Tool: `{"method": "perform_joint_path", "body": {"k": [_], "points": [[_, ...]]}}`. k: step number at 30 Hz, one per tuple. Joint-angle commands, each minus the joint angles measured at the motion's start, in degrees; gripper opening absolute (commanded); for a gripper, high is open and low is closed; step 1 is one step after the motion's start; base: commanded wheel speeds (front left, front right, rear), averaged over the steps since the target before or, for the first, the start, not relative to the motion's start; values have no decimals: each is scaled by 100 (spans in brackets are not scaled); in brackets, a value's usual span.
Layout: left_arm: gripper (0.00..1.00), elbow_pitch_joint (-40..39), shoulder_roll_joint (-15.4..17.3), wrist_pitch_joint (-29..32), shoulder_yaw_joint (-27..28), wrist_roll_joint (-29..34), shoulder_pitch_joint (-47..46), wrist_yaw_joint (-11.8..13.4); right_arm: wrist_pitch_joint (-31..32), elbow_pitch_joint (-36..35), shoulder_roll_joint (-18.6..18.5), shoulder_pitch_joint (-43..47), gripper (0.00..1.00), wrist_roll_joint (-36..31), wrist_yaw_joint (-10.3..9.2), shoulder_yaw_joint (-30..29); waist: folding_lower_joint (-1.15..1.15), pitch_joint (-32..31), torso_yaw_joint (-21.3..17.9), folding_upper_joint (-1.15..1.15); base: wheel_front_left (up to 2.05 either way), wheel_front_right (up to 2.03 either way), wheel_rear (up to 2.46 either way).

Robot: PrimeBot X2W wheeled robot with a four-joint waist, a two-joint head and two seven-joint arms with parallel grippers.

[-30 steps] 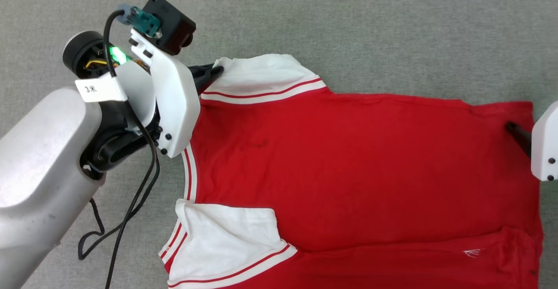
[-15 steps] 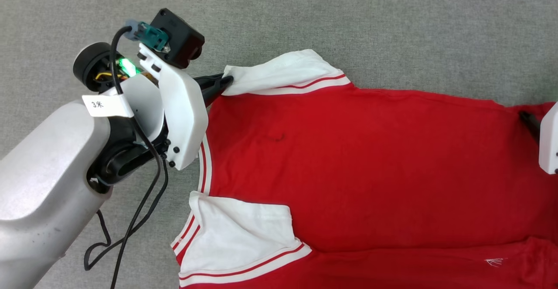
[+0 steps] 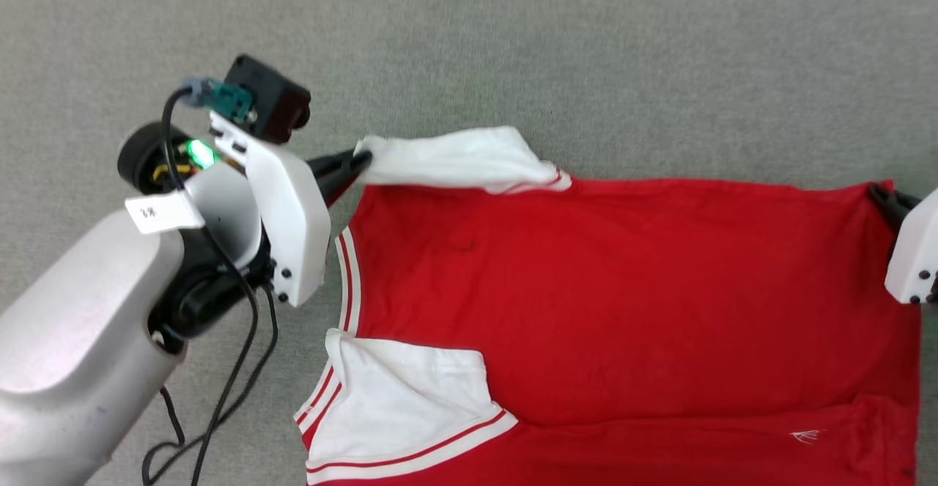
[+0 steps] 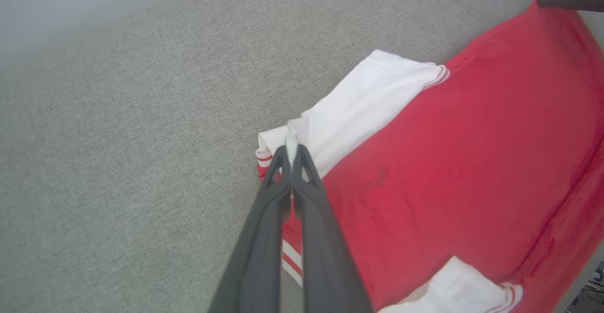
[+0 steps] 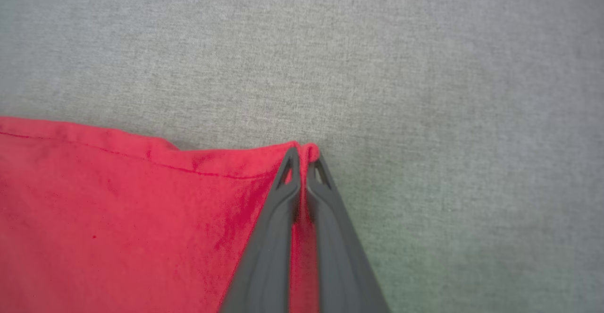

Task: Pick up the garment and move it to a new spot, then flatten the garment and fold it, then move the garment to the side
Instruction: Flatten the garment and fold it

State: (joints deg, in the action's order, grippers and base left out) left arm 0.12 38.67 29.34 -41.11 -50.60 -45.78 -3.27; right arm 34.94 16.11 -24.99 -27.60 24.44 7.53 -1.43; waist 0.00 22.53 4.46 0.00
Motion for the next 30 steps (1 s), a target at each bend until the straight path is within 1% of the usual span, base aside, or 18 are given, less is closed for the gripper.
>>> {"method": "perform_joint_path", "body": {"k": [1,7,10,16,24,26,30], "points": [[0,14,-14,-113,24,-35,187,66,-179,89,81,160,0,168,-9,-43,0,-270,-43,0,0,0,0],[0,-58,52,-404,81,-101,628,233,-699,148,67,542,0,564,-8,-77,0,-707,-34,0,0,0,0],[0,-101,67,-491,82,-141,830,282,-822,187,43,726,0,634,-8,-72,0,-853,-24,0,0,0,0],[0,-318,163,-639,-4,-224,1427,484,-1052,160,42,1260,0,886,-8,-45,0,-1242,34,0,0,0,0],[0,-498,356,-828,-68,-454,2329,681,-1052,37,92,1978,0,1284,-8,-101,0,-1548,70,0,0,0,0],[0,-488,378,-878,-128,-495,2560,680,-1012,-24,72,2170,0,1391,-8,-72,0,-1588,65,0,0,0,0],[0,-464,443,-975,-229,-514,2944,755,-935,-150,5,2516,0,1592,-8,-25,0,-1645,48,0,0,0,0]]}}
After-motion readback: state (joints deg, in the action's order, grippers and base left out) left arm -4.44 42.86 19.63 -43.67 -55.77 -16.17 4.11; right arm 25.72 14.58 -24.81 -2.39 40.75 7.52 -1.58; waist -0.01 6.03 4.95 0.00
